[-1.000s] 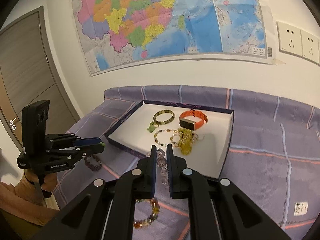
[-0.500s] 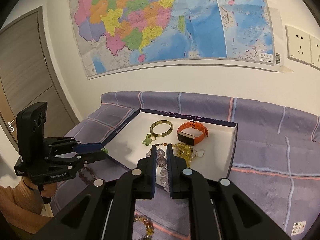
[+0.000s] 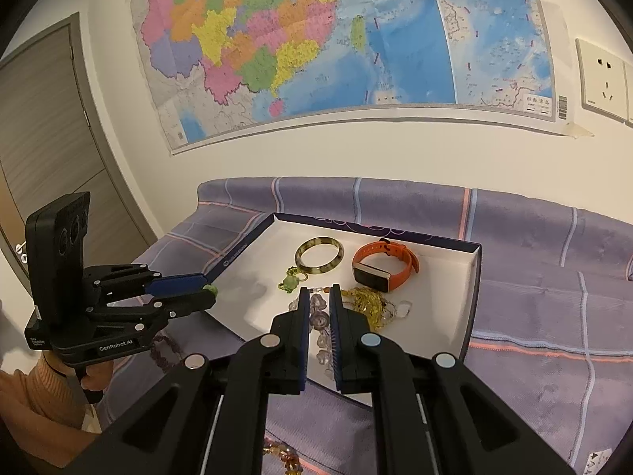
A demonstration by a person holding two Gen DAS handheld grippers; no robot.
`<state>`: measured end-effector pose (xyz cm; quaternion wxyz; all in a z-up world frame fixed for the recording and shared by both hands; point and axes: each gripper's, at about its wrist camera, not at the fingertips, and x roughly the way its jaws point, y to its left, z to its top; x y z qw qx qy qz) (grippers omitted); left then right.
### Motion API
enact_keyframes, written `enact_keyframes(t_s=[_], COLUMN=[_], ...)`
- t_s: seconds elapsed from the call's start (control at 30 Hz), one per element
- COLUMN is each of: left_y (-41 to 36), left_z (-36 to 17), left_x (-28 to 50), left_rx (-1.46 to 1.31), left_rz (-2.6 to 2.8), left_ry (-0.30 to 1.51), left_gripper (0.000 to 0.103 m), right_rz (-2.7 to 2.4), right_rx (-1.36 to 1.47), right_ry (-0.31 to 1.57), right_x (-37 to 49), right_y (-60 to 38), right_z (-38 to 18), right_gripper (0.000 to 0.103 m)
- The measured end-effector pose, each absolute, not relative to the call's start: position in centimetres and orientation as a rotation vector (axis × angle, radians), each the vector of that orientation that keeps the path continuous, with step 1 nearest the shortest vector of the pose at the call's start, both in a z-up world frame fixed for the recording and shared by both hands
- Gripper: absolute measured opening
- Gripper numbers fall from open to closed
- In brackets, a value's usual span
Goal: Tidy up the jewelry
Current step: 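Lift the cord ring and crystal bracelet over the box tray with both grippers, then open both grippers to drop the cord ring and crystal bracelet into the tray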
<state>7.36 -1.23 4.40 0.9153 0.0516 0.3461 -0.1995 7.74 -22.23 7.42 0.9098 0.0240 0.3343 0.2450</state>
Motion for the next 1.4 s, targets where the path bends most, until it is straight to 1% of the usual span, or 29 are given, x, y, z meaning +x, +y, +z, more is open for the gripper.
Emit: enact_keyframes(t_s=[0.47,1.4], left_y=[-1.1,-1.8], left_z=[3.6,-0.7], left_x=[9.3,14.2], left_rx=[0.100,0.088], left_rz=[-0.385,-0.339], left_ry=[0.740,0.882], left_gripper=[0.023,0.024], right_rz=[0.508,0.465], right_rx=[0.051,0.062], right_ry=[0.719,0.829], right_x=[9.7,14.4], right_y=[-21.5,-20.4], right_z=[6.6,2.7], right_gripper=[0.008,0.008])
